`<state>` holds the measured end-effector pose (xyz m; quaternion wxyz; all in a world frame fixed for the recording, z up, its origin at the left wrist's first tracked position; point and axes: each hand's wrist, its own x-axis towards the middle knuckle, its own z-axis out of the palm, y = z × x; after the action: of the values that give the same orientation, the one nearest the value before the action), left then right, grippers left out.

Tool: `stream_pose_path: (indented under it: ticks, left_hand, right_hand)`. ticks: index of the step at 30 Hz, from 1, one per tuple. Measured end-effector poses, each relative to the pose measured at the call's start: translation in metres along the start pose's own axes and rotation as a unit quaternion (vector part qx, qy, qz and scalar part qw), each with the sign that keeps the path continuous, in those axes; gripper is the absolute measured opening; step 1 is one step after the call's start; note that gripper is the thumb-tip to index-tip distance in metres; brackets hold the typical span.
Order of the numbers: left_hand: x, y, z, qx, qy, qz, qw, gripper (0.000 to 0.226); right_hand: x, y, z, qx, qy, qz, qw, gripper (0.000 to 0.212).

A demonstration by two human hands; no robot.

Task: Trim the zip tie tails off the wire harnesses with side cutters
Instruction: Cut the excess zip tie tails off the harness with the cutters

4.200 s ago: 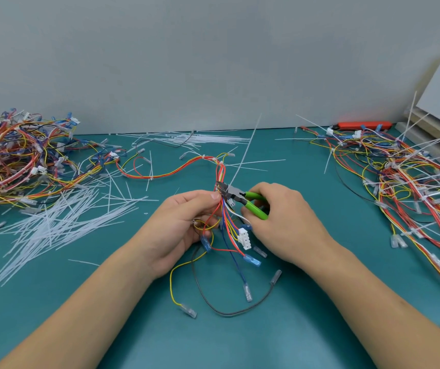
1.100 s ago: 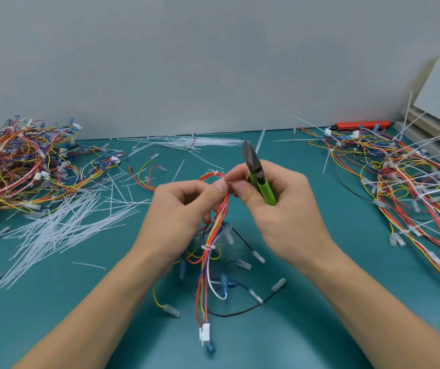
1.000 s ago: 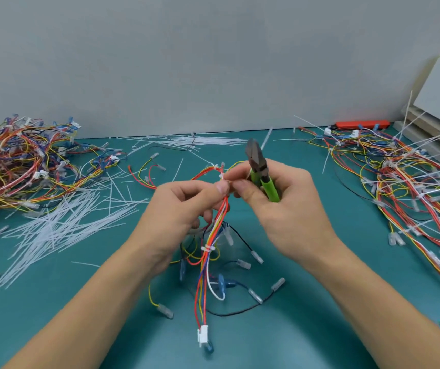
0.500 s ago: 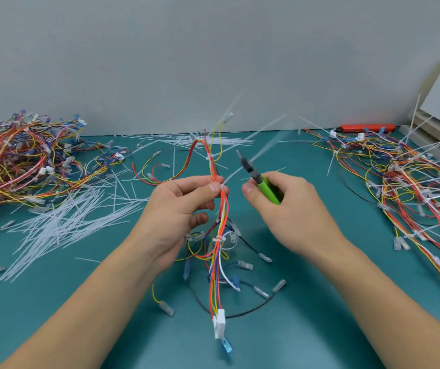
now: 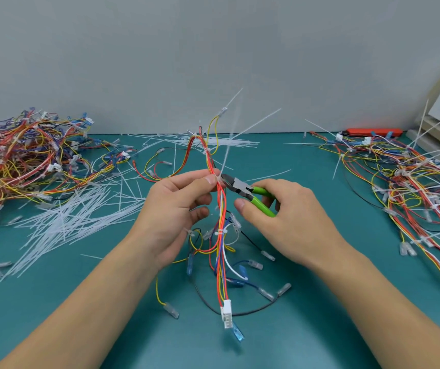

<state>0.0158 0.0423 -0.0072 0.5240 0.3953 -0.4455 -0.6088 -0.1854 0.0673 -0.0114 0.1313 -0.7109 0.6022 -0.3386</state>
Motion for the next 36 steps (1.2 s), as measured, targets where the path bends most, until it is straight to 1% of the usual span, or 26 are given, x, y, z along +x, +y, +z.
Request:
stream_pose_path:
  ticks: [4,15,18,23,28,33,36]
  left_hand:
    - [0.001,-0.001,-0.001,-0.008,-0.008,-0.011,1.000,0.039]
    - [-0.001,-0.005,0.002,-0.006,-0.050,-0.059,0.997,0.041]
    - [-0.002,-0.004,0.002,-0.004,-0.050,-0.065,0.997,0.039]
    - [-0.002,-0.004,0.002,-0.009,-0.058,-0.069,0.996,0.035]
    - [-0.002,-0.004,0.002,-0.005,-0.059,-0.070,0.996,0.029]
    - [-0.002,-0.004,0.001,-0.002,-0.065,-0.070,0.995,0.031]
    - [-0.002,-0.005,0.000,0.005,-0.074,-0.069,0.995,0.028]
  right_hand:
    - [0.001,0.002,-0.003,-0.013,-0.012,0.012,1.000,0.044]
    - [0.000,0.002,-0.001,0.017,-0.005,-0.009,1.000,0.041]
    - [0.001,0.006,-0.001,0.043,-0.006,0.001,0.999,0.046]
    - [0.002,0.009,-0.001,0.043,-0.003,0.005,0.999,0.059]
    - [0.002,0.010,-0.001,0.036,-0.006,0.003,0.999,0.059]
    - [0.001,0.009,0.003,0.033,-0.006,-0.010,0.999,0.050]
    - [0.002,0.008,0.002,0.025,-0.006,-0.017,1.000,0.053]
